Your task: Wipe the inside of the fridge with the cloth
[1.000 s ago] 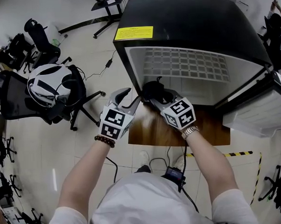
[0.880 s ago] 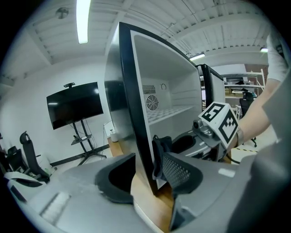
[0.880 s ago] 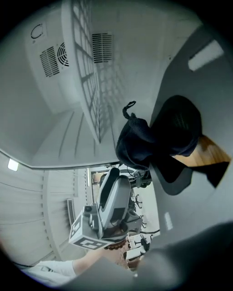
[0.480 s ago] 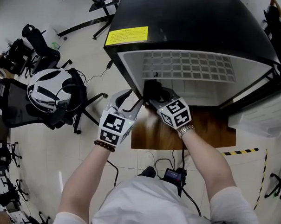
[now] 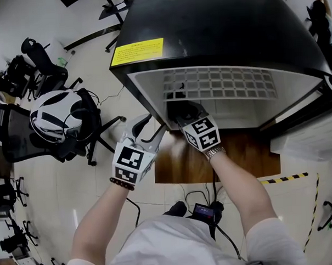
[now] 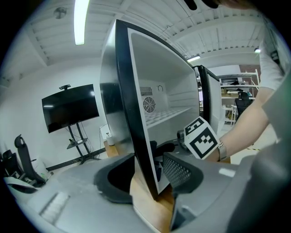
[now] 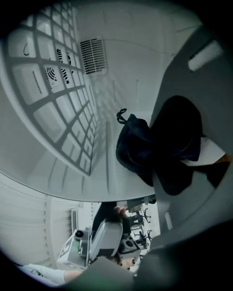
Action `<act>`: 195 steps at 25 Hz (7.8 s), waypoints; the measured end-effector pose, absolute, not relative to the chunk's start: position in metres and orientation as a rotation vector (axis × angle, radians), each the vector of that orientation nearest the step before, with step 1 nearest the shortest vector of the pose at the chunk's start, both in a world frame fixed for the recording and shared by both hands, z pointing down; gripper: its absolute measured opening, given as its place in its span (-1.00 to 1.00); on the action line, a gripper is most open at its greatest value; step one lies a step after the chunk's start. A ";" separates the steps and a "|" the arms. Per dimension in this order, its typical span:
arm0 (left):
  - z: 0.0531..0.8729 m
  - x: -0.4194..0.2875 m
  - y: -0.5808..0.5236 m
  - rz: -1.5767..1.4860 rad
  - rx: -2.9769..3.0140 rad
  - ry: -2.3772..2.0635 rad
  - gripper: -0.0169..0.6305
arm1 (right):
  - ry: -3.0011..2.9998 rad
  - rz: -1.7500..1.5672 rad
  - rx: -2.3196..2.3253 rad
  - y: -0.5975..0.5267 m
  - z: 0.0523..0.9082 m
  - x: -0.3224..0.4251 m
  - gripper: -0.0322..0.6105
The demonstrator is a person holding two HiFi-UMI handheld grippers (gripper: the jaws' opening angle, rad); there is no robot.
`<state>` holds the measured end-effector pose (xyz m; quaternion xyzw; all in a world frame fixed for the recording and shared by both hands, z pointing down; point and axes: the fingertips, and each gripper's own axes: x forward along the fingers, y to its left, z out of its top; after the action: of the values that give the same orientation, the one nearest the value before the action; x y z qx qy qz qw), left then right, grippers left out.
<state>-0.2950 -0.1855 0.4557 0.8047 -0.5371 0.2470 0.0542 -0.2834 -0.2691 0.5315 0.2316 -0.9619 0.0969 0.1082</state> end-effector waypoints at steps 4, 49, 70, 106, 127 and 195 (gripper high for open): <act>0.456 -0.294 -0.185 0.751 2.447 -1.629 -0.35 | -2.823 0.280 0.745 -0.286 0.532 -0.286 -0.52; 0.455 -0.297 -0.189 0.754 2.465 -1.686 -0.40 | -2.606 0.252 1.393 -0.405 0.544 -0.247 -0.52; 0.455 -0.299 -0.191 0.709 2.422 -1.752 -0.40 | -2.464 0.243 1.609 -0.439 0.543 -0.139 -0.52; 0.456 -0.296 -0.197 0.664 2.386 -1.792 -0.40 | -2.337 0.301 1.826 -0.445 0.530 -0.051 -0.53; 0.455 -0.295 -0.192 0.646 2.398 -1.774 -0.40 | -2.639 0.493 1.150 -0.330 0.550 -0.272 -0.53; 0.459 -0.296 -0.193 0.654 2.341 -1.795 -0.40 | -2.619 0.450 1.094 -0.263 0.531 -0.215 -0.53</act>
<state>-0.2962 -0.1925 0.4588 0.7734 -0.5930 0.2159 0.0598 -0.2153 -0.2627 0.5311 0.3771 -0.9033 0.1550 0.1335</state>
